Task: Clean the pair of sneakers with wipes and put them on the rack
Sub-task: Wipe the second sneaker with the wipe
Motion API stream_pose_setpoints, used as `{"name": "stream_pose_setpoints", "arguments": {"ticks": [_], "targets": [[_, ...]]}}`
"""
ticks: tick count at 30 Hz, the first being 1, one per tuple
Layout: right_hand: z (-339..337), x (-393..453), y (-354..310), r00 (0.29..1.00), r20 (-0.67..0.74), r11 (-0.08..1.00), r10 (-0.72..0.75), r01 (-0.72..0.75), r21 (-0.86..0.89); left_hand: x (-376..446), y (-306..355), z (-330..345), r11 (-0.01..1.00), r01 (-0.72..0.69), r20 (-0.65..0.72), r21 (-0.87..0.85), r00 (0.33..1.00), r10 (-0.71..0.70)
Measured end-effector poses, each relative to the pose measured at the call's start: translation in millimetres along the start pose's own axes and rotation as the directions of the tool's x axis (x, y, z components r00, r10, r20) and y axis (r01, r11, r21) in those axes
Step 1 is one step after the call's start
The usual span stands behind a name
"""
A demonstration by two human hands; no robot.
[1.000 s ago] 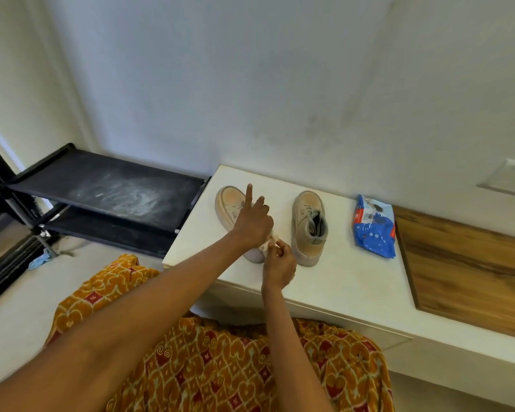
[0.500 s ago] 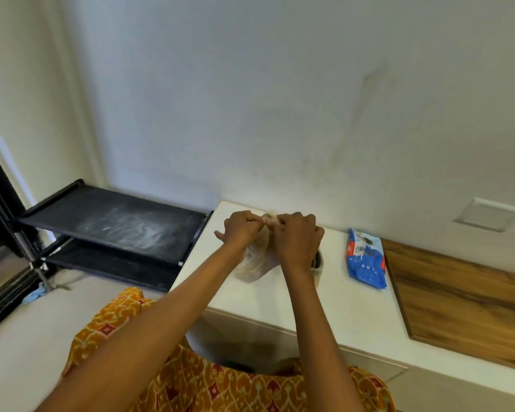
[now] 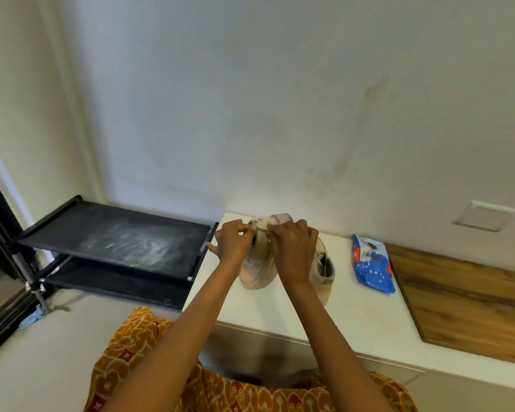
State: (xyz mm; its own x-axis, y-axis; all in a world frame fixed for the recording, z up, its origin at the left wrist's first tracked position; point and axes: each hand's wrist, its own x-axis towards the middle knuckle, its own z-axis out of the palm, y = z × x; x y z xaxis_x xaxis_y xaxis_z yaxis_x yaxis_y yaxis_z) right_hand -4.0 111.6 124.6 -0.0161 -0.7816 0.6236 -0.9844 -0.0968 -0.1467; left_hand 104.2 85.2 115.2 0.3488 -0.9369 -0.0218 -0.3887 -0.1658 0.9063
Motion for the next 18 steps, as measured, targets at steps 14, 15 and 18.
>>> {"name": "stream_pose_setpoints", "arguments": {"ticks": [14, 15, 18], "targets": [[3, -2, 12, 0.998, 0.009, 0.99, 0.057, -0.058, 0.13, -24, 3, 15, 1.0, -0.024, 0.028, -0.02, 0.999, 0.024], [3, -3, 19, 0.999, 0.014, 0.99, 0.041, -0.043, 0.134, -25, 2, 17, 1.0, -0.023, 0.035, -0.021, 0.999, 0.024], [1, 0, 26, 0.998, 0.041, 0.992, 0.045, -0.05, 0.118, -28, 3, 22, 0.999, -0.024, 0.044, -0.032, 0.999, 0.026]]}}
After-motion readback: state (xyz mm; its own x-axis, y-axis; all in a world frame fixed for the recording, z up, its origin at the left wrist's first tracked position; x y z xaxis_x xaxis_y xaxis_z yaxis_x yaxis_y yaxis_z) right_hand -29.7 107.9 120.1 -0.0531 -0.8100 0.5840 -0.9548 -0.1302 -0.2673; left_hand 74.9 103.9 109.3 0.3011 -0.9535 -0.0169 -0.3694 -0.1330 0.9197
